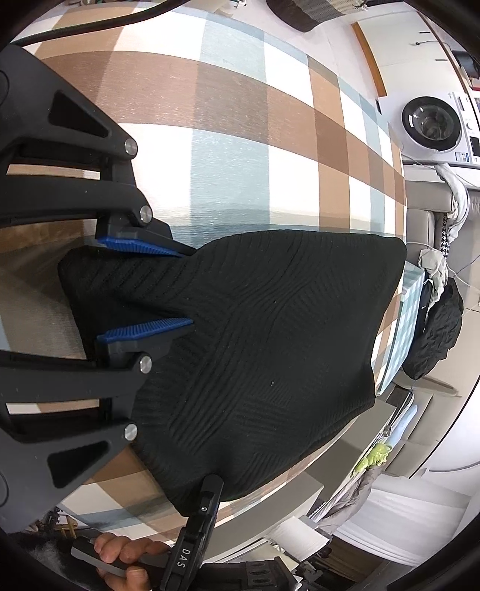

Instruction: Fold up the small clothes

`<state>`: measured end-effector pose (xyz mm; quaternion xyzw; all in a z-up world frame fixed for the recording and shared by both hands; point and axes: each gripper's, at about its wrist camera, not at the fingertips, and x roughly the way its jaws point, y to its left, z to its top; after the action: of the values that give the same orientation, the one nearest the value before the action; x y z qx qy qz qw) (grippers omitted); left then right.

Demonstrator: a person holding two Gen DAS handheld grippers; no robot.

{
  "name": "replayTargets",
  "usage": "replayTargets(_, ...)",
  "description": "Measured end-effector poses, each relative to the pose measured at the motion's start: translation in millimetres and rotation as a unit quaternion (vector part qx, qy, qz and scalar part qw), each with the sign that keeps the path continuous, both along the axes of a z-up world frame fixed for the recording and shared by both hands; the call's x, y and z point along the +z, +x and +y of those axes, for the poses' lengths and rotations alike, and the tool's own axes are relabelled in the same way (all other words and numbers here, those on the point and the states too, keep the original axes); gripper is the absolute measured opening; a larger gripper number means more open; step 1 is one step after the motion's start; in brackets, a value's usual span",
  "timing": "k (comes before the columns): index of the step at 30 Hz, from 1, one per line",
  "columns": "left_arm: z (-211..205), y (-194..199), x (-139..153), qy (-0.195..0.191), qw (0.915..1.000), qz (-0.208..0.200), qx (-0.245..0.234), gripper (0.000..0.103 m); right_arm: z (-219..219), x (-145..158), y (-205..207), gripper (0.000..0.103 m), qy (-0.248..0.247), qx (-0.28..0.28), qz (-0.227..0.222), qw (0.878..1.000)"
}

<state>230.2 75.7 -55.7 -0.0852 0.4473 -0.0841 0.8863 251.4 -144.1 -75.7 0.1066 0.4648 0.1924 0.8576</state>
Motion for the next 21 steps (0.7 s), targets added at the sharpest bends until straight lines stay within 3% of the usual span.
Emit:
replayTargets(11,3,9,-3,-0.009,1.0,0.0,0.004,0.032,-4,2,0,0.032,0.018,-0.03,0.003,0.999)
replayTargets(17,3,2,-3,0.004,1.0,-0.005,0.006,0.048,-3,3,-5,0.04,0.017,-0.025,-0.003,1.0)
replayTargets(20,3,-3,-2,0.016,0.9997,-0.015,0.011,0.06,1,2,-7,0.052,0.017,-0.015,-0.008,1.0)
replayTargets(21,3,-4,-2,0.019,0.9995,-0.019,0.014,0.063,3,2,-7,0.064,0.017,-0.006,-0.01,1.0)
